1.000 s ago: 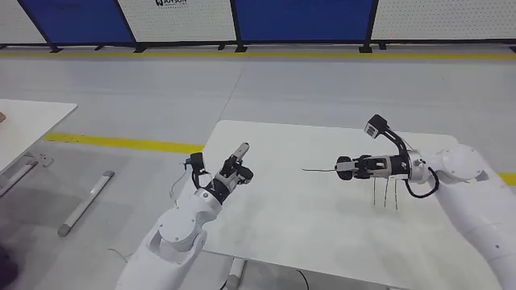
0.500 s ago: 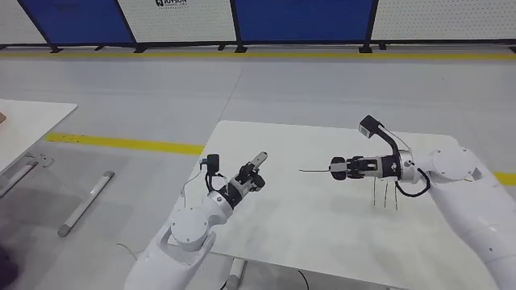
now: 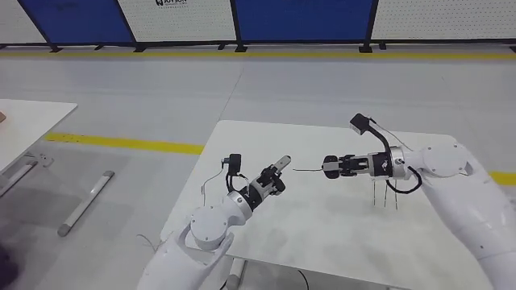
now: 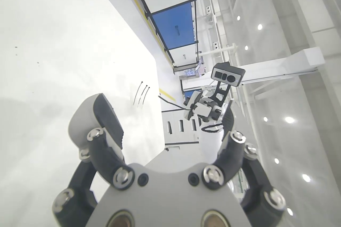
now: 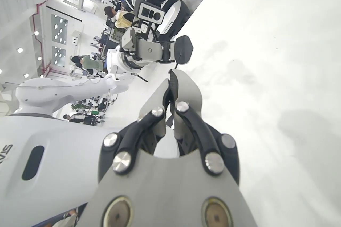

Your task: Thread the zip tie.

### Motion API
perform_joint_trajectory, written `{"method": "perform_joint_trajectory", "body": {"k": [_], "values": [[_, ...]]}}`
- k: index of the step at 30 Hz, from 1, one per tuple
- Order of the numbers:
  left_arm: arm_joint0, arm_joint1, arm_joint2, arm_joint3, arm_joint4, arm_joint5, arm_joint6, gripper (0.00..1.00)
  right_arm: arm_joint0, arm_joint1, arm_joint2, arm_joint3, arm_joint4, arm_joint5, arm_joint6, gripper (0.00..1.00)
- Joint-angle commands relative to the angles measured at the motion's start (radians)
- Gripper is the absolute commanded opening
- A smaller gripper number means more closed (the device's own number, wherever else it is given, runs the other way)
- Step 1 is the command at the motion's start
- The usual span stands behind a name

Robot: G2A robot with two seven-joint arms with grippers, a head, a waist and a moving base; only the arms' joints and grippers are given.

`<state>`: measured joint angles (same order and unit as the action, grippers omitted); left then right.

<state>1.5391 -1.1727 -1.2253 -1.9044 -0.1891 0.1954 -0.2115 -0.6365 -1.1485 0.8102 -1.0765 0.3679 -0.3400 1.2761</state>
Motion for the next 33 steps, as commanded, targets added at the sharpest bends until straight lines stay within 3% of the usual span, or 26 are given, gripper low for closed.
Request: {"method": "perform_joint_trajectory", "body": {"k": [1, 3, 6, 8, 15, 16, 19, 23, 33], "values": [[-0.004, 0.000, 0.017, 0.000, -0.018, 0.029, -0.054, 1.00, -0.005, 0.001, -0.007, -0.019, -0.057, 0.004, -0.028, 0.00], [-0.026, -0.002, 0.018, 0.002, -0.079, 0.093, -0.087, 1.00, -0.005, 0.003, -0.019, -0.057, -0.145, 0.007, -0.060, 0.00], [-0.055, -0.008, 0.026, 0.007, -0.193, 0.145, -0.114, 1.00, -0.006, 0.005, -0.022, -0.105, -0.205, 0.000, -0.064, 0.00], [-0.067, -0.011, 0.025, 0.030, -0.304, 0.145, -0.138, 1.00, -0.011, 0.006, -0.020, -0.122, -0.225, 0.000, -0.070, 0.00], [-0.067, -0.011, 0.025, 0.030, -0.304, 0.145, -0.138, 1.00, -0.011, 0.006, -0.020, -0.122, -0.225, 0.000, -0.070, 0.00], [-0.066, -0.014, 0.031, 0.041, -0.353, 0.145, -0.153, 1.00, -0.011, 0.006, -0.020, -0.122, -0.225, 0.000, -0.070, 0.00], [-0.092, -0.016, 0.053, 0.094, -0.419, 0.145, -0.156, 1.00, -0.022, 0.007, -0.023, -0.146, -0.271, 0.003, -0.109, 0.00], [-0.175, -0.016, 0.095, 0.185, -0.622, 0.145, -0.129, 1.00, -0.037, 0.014, -0.014, -0.206, -0.329, 0.000, -0.126, 0.00], [-0.175, -0.017, 0.098, 0.194, -0.614, 0.136, -0.110, 1.00, -0.039, 0.014, -0.013, -0.211, -0.331, 0.000, -0.125, 0.00]]}}
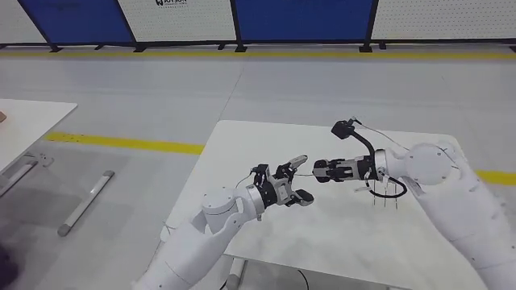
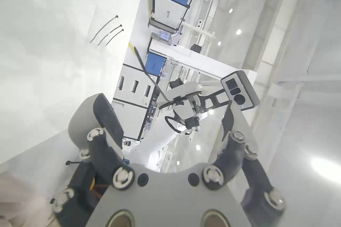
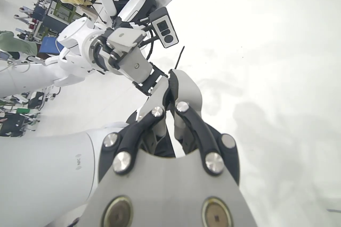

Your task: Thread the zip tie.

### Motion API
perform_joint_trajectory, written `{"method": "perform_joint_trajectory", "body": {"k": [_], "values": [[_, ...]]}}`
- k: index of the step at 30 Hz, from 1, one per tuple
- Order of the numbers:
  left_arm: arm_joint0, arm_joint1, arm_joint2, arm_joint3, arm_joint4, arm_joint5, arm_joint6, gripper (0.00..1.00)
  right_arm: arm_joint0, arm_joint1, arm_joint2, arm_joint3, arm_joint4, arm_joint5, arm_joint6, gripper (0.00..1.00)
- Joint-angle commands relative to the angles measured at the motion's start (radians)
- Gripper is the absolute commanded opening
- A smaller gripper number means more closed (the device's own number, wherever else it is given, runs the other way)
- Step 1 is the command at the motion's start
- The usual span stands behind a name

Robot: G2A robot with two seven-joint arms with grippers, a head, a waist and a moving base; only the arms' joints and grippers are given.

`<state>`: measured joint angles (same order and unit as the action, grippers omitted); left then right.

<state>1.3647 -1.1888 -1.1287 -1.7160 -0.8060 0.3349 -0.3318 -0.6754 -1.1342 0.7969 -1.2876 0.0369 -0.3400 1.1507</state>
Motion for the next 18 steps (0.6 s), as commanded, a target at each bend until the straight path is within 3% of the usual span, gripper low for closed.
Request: {"method": "perform_joint_trajectory", "body": {"k": [1, 5, 6, 7, 8, 10, 11, 12, 13, 14, 17, 18], "values": [[-0.003, 0.000, 0.000, 0.010, 0.009, -0.009, 0.020, 1.00, 0.000, 0.000, 0.000, 0.000, 0.000, 0.000, 0.000, 0.00], [-0.007, 0.002, -0.002, 0.031, 0.046, -0.038, 0.023, 1.00, 0.000, 0.000, 0.000, 0.000, 0.000, 0.000, 0.000, 0.00], [-0.007, 0.002, -0.003, 0.035, 0.044, -0.040, 0.018, 0.65, 0.000, 0.000, 0.000, 0.000, 0.000, 0.000, 0.000, 0.00], [-0.008, 0.002, -0.007, 0.040, 0.041, -0.042, 0.017, 0.40, 0.000, 0.000, 0.000, 0.000, 0.000, 0.000, 0.000, 0.00], [-0.010, 0.003, -0.008, 0.042, 0.047, -0.046, 0.019, 0.28, 0.000, 0.000, 0.000, 0.000, 0.000, 0.000, 0.000, 0.00], [-0.012, 0.003, -0.005, 0.046, 0.051, -0.047, 0.016, 0.21, 0.000, 0.000, 0.000, 0.000, 0.000, 0.000, 0.000, 0.00], [-0.014, 0.003, -0.002, 0.049, 0.053, -0.047, 0.014, 0.11, 0.000, 0.000, 0.000, 0.000, 0.000, 0.000, 0.000, 0.00], [-0.015, 0.002, 0.001, 0.052, 0.048, -0.041, 0.007, 0.09, 0.000, 0.000, 0.000, 0.000, 0.000, 0.000, 0.000, 0.00], [-0.017, 0.002, 0.004, 0.055, 0.038, -0.031, -0.006, 0.17, 0.000, 0.000, 0.000, 0.000, 0.000, 0.000, 0.000, 0.00], [-0.021, 0.002, 0.005, 0.062, 0.022, -0.021, -0.025, 0.17, 0.000, 0.000, 0.000, 0.000, 0.000, 0.000, 0.000, 0.00], [-0.027, 0.003, 0.001, 0.070, 0.013, -0.016, -0.037, 0.13, 0.000, 0.000, 0.000, 0.000, 0.000, 0.000, 0.000, 0.00], [-0.027, 0.003, -0.001, 0.069, 0.011, -0.016, -0.039, 0.06, 0.000, 0.000, 0.000, 0.000, 0.000, 0.000, 0.000, 0.00]]}}
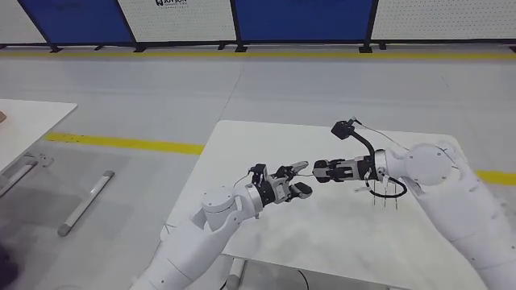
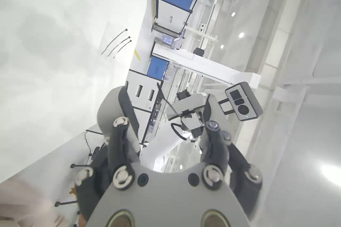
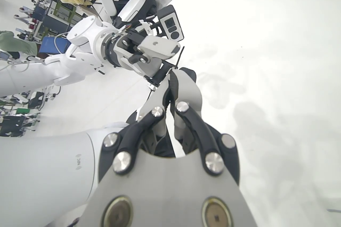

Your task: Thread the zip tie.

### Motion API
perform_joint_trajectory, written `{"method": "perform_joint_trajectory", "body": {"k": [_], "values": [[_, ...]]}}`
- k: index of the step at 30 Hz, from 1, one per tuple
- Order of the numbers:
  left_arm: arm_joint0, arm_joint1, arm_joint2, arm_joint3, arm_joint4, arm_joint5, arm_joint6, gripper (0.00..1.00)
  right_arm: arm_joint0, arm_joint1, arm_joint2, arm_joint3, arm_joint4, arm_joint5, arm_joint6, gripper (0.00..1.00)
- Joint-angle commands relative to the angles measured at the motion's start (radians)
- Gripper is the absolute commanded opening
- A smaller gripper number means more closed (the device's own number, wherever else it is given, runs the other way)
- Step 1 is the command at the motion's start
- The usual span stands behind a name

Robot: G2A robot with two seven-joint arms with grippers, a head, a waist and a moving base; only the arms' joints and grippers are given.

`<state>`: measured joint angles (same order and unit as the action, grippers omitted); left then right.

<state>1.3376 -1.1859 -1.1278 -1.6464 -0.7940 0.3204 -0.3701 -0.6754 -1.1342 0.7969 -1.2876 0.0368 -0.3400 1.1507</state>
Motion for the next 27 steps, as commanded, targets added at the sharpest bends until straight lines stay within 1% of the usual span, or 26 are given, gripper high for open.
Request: {"method": "perform_joint_trajectory", "body": {"k": [1, 5, 8, 9, 10, 14, 16, 17, 18, 19, 27], "values": [[0.000, 0.001, -0.003, -0.001, -0.002, -0.001, -0.002, 0.00, 0.000, 0.000, 0.000, 0.000, 0.000, 0.000, 0.000, 0.00], [0.003, 0.002, -0.007, -0.006, -0.014, 0.005, -0.005, 0.00, 0.000, 0.000, 0.000, 0.000, 0.000, 0.000, 0.000, 0.00], [0.002, 0.003, -0.011, -0.010, -0.023, 0.009, -0.002, 0.04, 0.000, 0.000, 0.000, 0.000, 0.000, 0.000, 0.000, 0.00], [0.002, 0.003, -0.012, -0.012, -0.028, 0.011, -0.001, 0.01, 0.000, 0.000, 0.000, 0.000, 0.000, 0.000, 0.000, 0.00], [0.002, 0.003, -0.012, -0.014, -0.030, 0.011, -0.001, 0.00, 0.000, 0.000, 0.000, 0.000, 0.000, 0.000, 0.000, 0.00], [0.005, 0.004, -0.014, -0.022, -0.038, 0.017, -0.004, 0.04, 0.000, 0.000, 0.000, 0.000, 0.000, 0.000, 0.000, 0.00], [0.008, 0.005, -0.015, -0.027, -0.035, 0.019, -0.003, 0.12, 0.000, 0.000, 0.000, 0.000, 0.000, 0.000, 0.000, 0.00], [0.008, 0.006, -0.016, -0.029, -0.034, 0.019, -0.003, 0.10, 0.000, 0.000, 0.000, 0.000, 0.000, 0.000, 0.000, 0.00], [0.009, 0.006, -0.016, -0.030, -0.034, 0.019, -0.003, 0.03, 0.000, 0.000, 0.000, 0.000, 0.000, 0.000, 0.000, 0.00], [0.010, 0.006, -0.017, -0.031, -0.034, 0.018, -0.002, 0.01, 0.000, 0.000, 0.000, 0.000, 0.000, 0.000, 0.000, 0.00], [0.008, 0.007, -0.014, -0.028, -0.034, 0.014, 0.011, 0.00, 0.000, 0.000, 0.000, 0.000, 0.000, 0.000, 0.000, 0.00]]}}
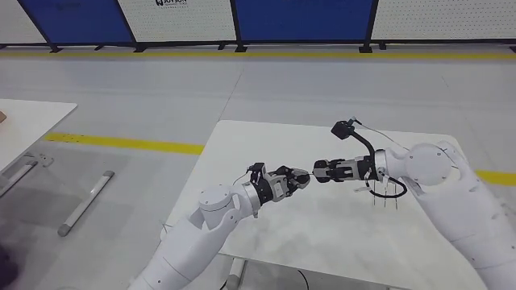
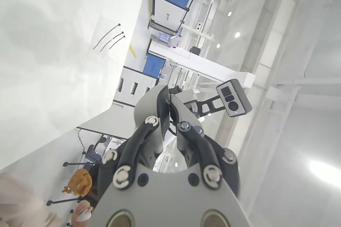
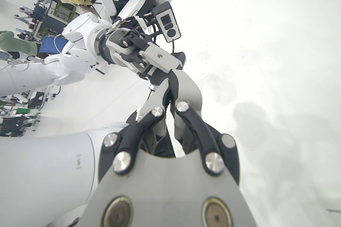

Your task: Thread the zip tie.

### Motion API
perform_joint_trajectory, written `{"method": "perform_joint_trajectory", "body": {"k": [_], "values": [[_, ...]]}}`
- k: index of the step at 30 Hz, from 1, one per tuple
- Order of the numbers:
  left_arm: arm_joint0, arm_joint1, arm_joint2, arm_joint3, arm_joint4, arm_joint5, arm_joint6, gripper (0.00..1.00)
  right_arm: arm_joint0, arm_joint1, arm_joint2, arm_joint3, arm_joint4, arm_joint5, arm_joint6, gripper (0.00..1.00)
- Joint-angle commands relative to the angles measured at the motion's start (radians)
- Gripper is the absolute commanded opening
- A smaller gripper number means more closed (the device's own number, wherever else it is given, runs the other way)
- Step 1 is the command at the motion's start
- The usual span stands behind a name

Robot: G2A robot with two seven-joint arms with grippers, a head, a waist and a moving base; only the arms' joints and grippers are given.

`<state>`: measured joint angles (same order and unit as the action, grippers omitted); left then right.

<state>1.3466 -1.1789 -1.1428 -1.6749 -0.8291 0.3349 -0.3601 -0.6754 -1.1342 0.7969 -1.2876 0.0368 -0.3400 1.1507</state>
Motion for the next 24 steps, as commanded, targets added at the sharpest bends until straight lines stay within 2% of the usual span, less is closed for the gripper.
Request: {"method": "perform_joint_trajectory", "body": {"k": [1, 7, 8, 9, 16, 19, 22, 24], "values": [[-0.001, 0.000, 0.002, 0.001, 0.001, -0.001, 0.001, 0.00, 0.000, 0.000, 0.000, 0.000, 0.000, 0.000, 0.000, 0.00], [-0.005, -0.001, 0.012, 0.006, 0.004, -0.010, 0.008, 0.00, -0.007, 0.000, 0.000, -0.003, -0.002, 0.003, -0.013, 0.00], [-0.006, -0.001, 0.014, 0.007, 0.005, -0.012, 0.009, 0.00, -0.015, 0.000, 0.000, -0.010, -0.002, 0.008, -0.021, 0.37], [-0.006, -0.001, 0.016, 0.007, 0.008, -0.015, 0.011, 0.00, -0.020, 0.001, 0.003, -0.015, 0.001, 0.011, -0.024, 1.00], [0.005, -0.001, 0.023, -0.004, 0.061, -0.069, 0.043, 0.00, -0.035, 0.007, 0.036, -0.008, 0.063, 0.019, 0.008, 1.00], [0.020, 0.001, 0.022, -0.009, 0.090, -0.095, 0.049, 0.00, -0.039, 0.012, 0.059, 0.008, 0.084, 0.029, 0.010, 1.00], [0.046, 0.005, 0.022, -0.015, 0.170, -0.159, 0.071, 0.00, -0.054, 0.017, 0.087, 0.026, 0.124, 0.061, -0.005, 1.00], [0.070, 0.008, 0.025, -0.022, 0.245, -0.221, 0.099, 0.00, -0.066, 0.021, 0.107, 0.033, 0.167, 0.076, 0.003, 1.00]]}}
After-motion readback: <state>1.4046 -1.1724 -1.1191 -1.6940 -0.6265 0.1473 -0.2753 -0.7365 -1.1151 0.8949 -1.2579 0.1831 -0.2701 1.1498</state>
